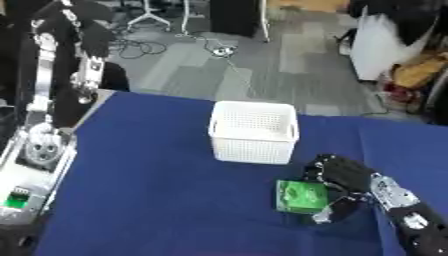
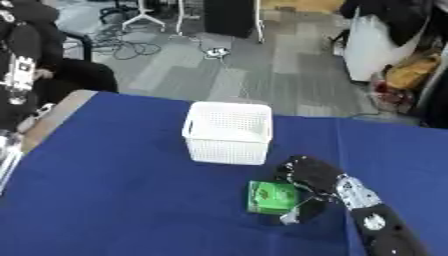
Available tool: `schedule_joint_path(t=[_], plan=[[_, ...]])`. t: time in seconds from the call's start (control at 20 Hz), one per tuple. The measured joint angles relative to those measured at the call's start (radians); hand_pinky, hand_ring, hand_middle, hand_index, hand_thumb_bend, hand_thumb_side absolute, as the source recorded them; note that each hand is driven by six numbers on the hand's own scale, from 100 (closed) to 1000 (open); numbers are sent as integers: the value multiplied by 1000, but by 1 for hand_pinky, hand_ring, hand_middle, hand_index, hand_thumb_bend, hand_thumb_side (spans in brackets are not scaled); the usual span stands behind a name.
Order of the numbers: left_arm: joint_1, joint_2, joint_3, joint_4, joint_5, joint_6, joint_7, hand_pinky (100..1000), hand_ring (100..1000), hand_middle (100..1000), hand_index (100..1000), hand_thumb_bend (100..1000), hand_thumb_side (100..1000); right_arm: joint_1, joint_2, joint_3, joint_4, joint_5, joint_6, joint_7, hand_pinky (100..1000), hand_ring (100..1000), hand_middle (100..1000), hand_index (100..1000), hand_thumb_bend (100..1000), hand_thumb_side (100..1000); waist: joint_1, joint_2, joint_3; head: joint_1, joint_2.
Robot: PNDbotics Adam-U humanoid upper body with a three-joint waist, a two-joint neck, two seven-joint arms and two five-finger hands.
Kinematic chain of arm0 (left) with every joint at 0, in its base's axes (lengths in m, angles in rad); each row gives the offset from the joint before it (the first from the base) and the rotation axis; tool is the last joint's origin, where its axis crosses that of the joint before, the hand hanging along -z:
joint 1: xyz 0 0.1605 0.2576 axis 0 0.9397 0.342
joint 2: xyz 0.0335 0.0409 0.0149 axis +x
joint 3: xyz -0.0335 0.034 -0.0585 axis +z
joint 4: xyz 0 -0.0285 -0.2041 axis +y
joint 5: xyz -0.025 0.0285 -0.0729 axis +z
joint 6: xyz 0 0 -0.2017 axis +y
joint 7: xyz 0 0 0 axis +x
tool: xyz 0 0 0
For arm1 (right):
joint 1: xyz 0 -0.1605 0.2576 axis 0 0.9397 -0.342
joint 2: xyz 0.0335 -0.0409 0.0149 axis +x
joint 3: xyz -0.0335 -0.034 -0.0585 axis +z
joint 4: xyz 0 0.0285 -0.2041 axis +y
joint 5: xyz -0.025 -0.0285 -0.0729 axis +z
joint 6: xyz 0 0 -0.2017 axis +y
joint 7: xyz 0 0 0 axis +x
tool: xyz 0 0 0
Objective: Pick up objects on the table and place them in the box.
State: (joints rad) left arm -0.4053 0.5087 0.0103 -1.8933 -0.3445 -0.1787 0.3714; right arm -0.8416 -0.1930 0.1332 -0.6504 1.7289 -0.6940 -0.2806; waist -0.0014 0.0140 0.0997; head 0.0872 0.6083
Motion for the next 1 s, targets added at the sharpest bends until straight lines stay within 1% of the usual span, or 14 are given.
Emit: schedule_joint_path(t=[0.05, 0.1, 0.15, 0.2, 0.25, 0.35, 0.4, 0.5, 0.55, 0.6, 0.75, 1.0], plan=[[0, 0, 0, 0, 0, 0, 0, 402, 532, 643, 687, 173, 958, 0, 3, 0, 2, 2, 2, -3, 707, 571, 535, 702, 735, 1000, 0, 0, 0, 0, 0], [0, 0, 0, 0, 0, 0, 0, 402, 532, 643, 687, 173, 958, 0, 5, -1, 2, 3, 5, -8, 578, 482, 463, 631, 725, 1000, 0, 0, 0, 0, 0], [0, 0, 0, 0, 0, 0, 0, 402, 532, 643, 687, 173, 958, 0, 7, -2, 2, 3, 8, -18, 448, 422, 412, 580, 718, 1000, 0, 0, 0, 0, 0], [0, 0, 0, 0, 0, 0, 0, 402, 532, 643, 687, 173, 957, 1, 11, -6, 2, 1, 13, -31, 139, 297, 311, 487, 707, 914, 0, 0, 0, 0, 0], [0, 0, 0, 0, 0, 0, 0, 402, 532, 643, 687, 173, 957, 2, 15, -10, 2, -6, 18, -51, 100, 226, 245, 426, 703, 863, 1, 0, 0, 0, -1], [0, 0, 0, 0, 0, 0, 0, 402, 532, 643, 687, 173, 957, 5, 22, -20, 4, -33, 26, -98, 100, 162, 187, 371, 694, 814, 1, 1, 0, 0, -7], [0, 0, 0, 0, 0, 0, 0, 403, 532, 643, 687, 173, 957, 8, 25, -24, 8, -47, 29, -122, 100, 137, 167, 354, 692, 805, 1, 1, 0, 0, -8], [-1, 0, 0, 0, 0, 1, -1, 403, 532, 644, 687, 173, 957, 9, 29, -26, 16, -70, 32, -157, 100, 110, 141, 320, 672, 775, 2, 1, 1, 0, -9], [-2, 0, 0, 0, 0, 1, -1, 403, 532, 644, 687, 173, 957, 10, 30, -27, 20, -78, 32, -171, 100, 100, 121, 297, 640, 754, 2, 1, 1, 0, -9], [-2, 0, 0, 0, 0, 1, -2, 403, 532, 644, 687, 173, 957, 10, 30, -29, 23, -86, 32, -183, 100, 100, 108, 284, 628, 742, 2, 1, 1, 0, -9], [-3, 0, 0, 0, 0, 1, -2, 403, 532, 644, 687, 173, 957, 17, 33, -31, 30, -108, 30, -206, 100, 100, 101, 280, 628, 739, 2, 1, 1, 0, -9], [-3, 0, 0, 0, 0, 1, -3, 403, 532, 644, 688, 173, 957, 18, 33, -37, 33, -137, 29, -213, 100, 100, 103, 280, 633, 721, 2, 1, 1, 0, -16]])
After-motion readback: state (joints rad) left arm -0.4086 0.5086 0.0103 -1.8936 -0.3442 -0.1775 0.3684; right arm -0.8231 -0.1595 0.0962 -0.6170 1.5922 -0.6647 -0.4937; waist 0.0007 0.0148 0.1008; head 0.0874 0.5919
